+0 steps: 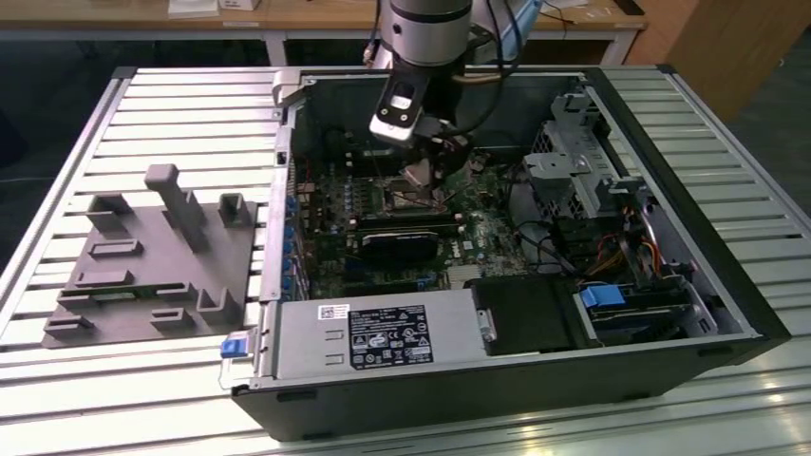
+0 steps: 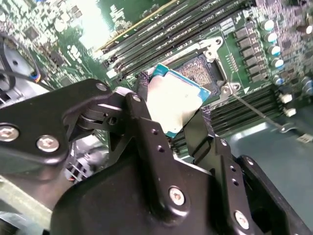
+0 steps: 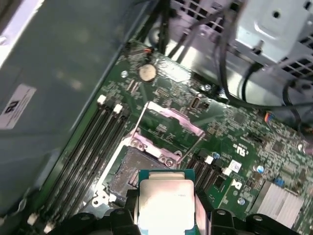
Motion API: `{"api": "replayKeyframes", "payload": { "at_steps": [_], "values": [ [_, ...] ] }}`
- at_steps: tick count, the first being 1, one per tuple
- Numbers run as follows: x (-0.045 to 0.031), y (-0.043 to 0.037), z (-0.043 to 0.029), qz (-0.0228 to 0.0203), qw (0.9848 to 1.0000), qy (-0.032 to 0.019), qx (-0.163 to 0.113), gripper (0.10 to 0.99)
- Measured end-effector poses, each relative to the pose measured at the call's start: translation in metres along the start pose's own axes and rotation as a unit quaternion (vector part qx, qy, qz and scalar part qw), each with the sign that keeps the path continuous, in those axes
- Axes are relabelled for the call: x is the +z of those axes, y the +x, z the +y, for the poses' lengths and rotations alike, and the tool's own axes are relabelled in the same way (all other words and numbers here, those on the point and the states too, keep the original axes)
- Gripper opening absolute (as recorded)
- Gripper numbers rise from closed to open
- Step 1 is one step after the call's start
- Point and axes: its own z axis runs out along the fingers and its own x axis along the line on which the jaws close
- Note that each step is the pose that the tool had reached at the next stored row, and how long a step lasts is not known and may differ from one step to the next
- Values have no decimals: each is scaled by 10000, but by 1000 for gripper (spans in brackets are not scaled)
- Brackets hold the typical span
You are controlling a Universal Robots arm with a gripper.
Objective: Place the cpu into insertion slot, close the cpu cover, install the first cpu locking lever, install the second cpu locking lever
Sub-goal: 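Place the cpu into insertion slot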
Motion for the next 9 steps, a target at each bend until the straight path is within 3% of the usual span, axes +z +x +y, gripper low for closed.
{"api": "replayKeyframes", "payload": {
  "at_steps": [5,9],
  "values": [
    [10,0,-1,-29,9990,13,454,537],
    [19,1,-1,-54,9966,23,820,537]
  ]
}}
